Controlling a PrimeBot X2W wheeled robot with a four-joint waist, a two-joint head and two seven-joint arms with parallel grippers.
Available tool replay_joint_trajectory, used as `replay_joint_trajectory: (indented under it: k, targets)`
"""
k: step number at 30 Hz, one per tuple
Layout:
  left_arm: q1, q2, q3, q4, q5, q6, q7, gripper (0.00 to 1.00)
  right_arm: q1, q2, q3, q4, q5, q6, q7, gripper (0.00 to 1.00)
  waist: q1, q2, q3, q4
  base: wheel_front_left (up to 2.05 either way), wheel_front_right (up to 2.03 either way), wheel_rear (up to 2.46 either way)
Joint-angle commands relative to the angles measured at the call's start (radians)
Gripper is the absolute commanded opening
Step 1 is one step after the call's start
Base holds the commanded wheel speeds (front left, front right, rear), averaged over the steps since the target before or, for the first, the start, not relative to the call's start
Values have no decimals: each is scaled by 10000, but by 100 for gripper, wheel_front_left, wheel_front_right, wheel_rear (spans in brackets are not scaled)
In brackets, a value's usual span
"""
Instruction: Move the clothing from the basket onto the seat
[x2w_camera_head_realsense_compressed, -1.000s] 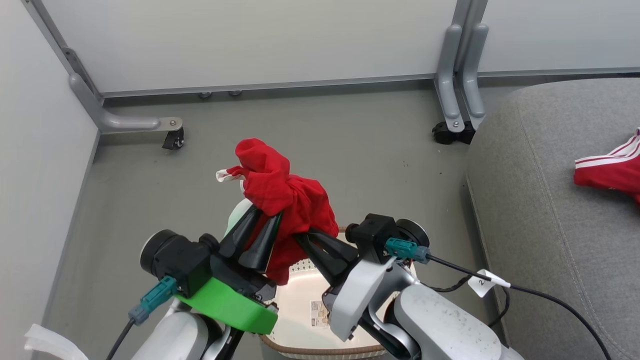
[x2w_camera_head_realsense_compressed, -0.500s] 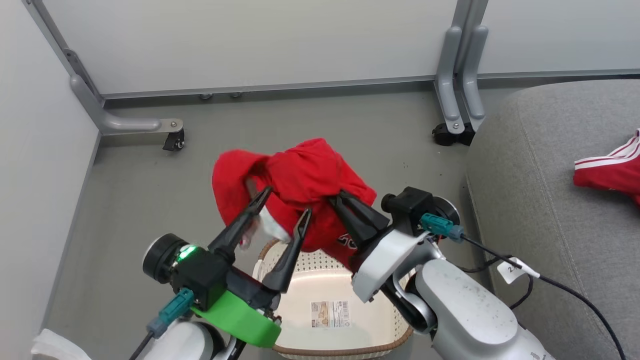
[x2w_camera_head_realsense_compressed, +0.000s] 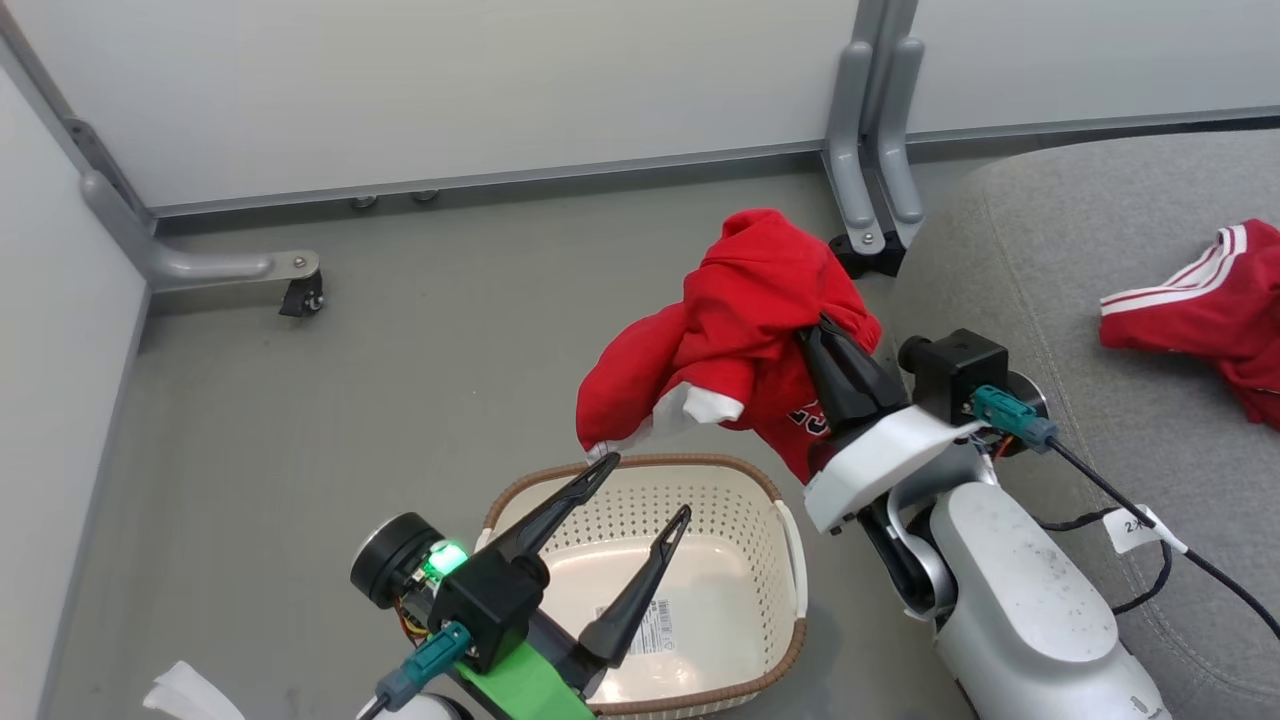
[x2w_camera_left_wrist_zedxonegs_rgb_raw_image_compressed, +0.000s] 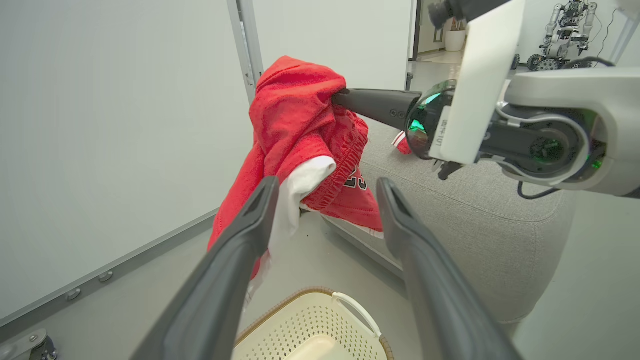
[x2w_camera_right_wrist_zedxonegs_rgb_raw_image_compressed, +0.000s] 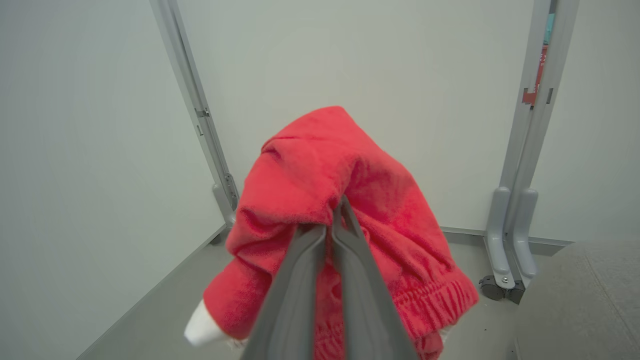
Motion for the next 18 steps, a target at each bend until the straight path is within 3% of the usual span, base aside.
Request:
replay_joint_trajectory:
  k: [1,18]
  targets:
    - [123,81,-2,36,-54,3,52,100,154,-39,-210,-95,-142,-3,39,0,0,0,95,-394,0,0,0]
    - [-187,474,-235,-207,86,-7,407,100,1093,-168,-2791,-1539,-644,-3,581,0,0,0,948,-3586,0,0,0]
